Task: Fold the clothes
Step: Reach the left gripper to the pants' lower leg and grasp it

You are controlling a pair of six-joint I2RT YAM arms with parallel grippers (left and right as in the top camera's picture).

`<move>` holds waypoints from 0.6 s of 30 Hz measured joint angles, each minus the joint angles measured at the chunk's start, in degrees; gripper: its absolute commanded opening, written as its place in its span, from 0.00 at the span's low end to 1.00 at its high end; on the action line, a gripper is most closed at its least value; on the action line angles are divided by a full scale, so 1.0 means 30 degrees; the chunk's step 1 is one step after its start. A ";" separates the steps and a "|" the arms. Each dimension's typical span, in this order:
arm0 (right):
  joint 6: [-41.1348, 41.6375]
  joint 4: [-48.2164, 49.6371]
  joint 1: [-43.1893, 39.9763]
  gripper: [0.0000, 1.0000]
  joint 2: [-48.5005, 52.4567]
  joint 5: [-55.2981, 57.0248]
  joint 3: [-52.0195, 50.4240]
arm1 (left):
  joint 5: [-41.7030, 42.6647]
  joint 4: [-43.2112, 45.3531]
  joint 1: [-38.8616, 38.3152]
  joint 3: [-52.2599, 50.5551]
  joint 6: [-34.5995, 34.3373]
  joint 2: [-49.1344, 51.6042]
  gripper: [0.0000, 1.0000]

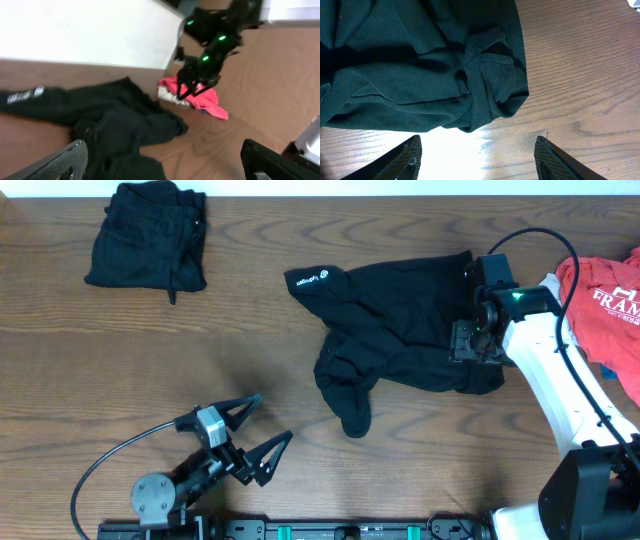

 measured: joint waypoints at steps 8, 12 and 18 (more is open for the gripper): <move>0.0000 0.0095 0.0000 0.72 0.0000 -0.0007 0.0000 | 0.0576 0.0525 0.0000 0.1588 -0.0182 0.1107 0.98; 0.0000 0.0211 0.0000 0.72 0.0000 -0.0109 0.0000 | 0.0678 -0.0335 0.0000 0.5122 0.0277 0.4167 0.98; 0.0000 0.0277 0.0000 0.72 0.0000 -0.0299 0.0000 | 0.1282 -0.0080 0.0000 1.0003 0.1370 1.0382 0.98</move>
